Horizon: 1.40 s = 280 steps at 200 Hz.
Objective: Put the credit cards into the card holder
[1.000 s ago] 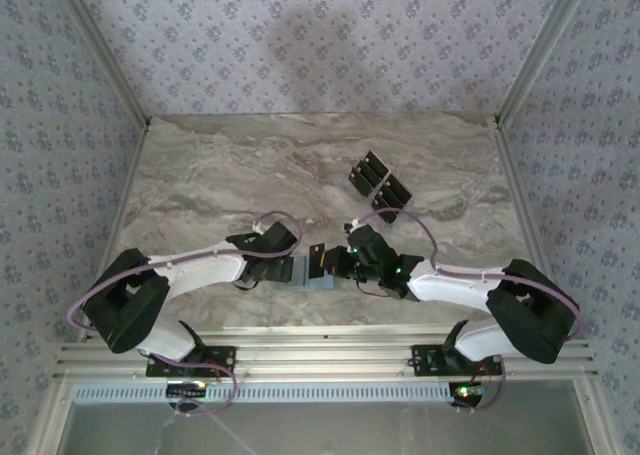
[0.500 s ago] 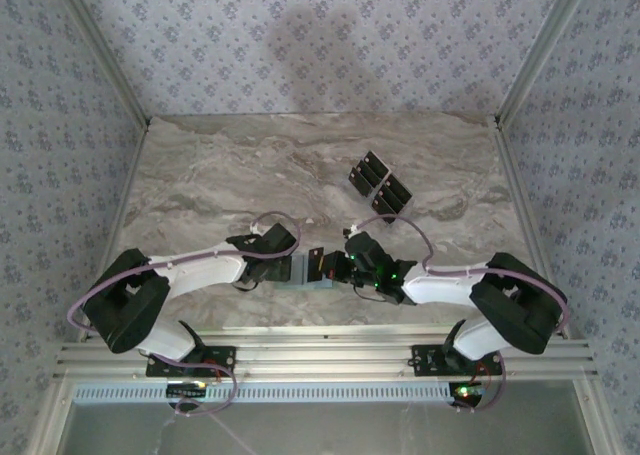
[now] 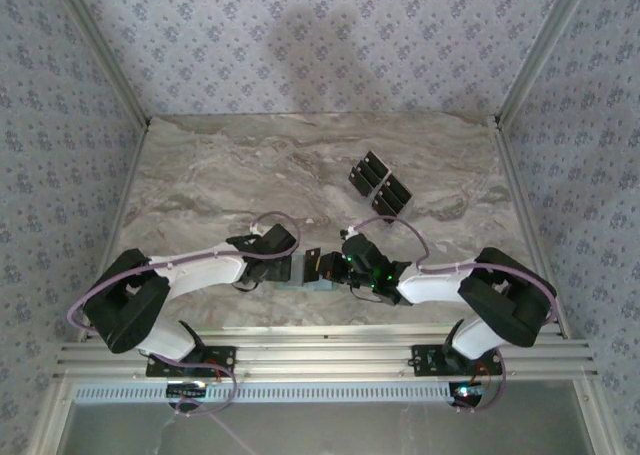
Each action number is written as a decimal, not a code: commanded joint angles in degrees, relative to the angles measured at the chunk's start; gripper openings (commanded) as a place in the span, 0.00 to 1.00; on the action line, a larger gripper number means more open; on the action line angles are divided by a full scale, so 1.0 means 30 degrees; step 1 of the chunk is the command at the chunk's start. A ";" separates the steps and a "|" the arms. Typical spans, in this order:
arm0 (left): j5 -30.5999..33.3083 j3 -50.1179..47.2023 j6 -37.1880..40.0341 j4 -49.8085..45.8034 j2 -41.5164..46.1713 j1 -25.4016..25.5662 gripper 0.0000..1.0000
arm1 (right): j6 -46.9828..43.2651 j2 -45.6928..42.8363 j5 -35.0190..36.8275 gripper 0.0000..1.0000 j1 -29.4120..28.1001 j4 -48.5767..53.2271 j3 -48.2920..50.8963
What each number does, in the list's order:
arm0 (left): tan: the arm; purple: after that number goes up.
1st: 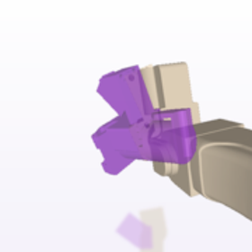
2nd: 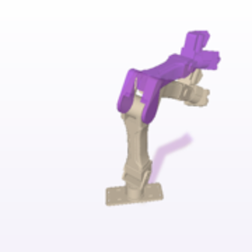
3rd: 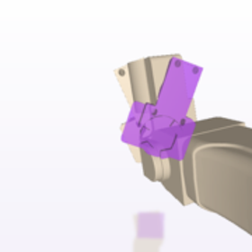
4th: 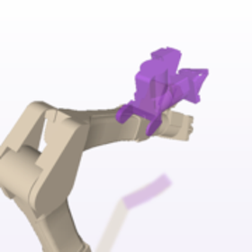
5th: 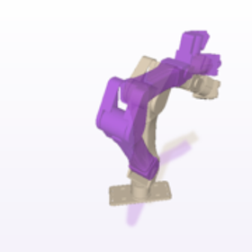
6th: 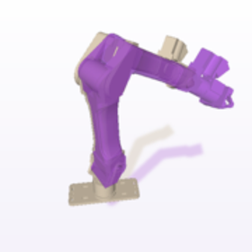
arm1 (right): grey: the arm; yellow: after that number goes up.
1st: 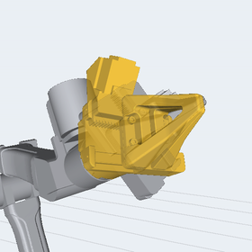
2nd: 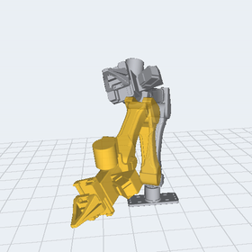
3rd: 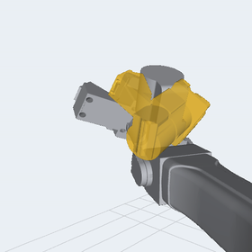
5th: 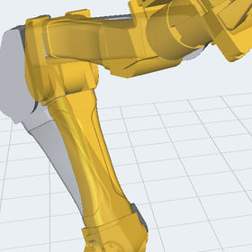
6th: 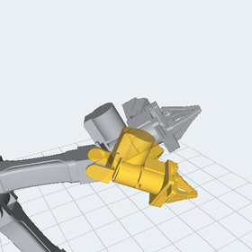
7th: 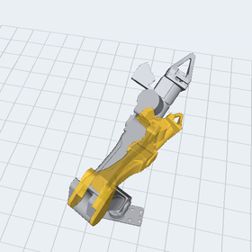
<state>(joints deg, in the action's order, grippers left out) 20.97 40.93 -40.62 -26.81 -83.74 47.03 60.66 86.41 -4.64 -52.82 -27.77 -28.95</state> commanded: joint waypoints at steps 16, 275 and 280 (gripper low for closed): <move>0.0238 -0.0514 -0.0093 -0.0878 -0.0211 0.0131 0.99 | 0.0372 0.0434 0.0536 0.00 -0.0088 -0.0725 0.0476; 0.0208 -0.0737 -0.0177 -0.0878 -0.0134 0.0153 0.98 | 0.1682 0.2425 -0.1377 0.00 0.0332 -0.3889 0.1553; 0.0207 -0.0759 -0.0186 -0.0844 -0.0124 0.0149 0.98 | 0.1727 0.2470 -0.1409 0.00 0.0344 -0.3948 0.1550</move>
<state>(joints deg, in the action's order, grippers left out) 22.63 40.64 -41.08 -26.92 -83.68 47.03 64.51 92.23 -7.77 -51.66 -38.96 -24.91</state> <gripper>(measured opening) 0.980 0.066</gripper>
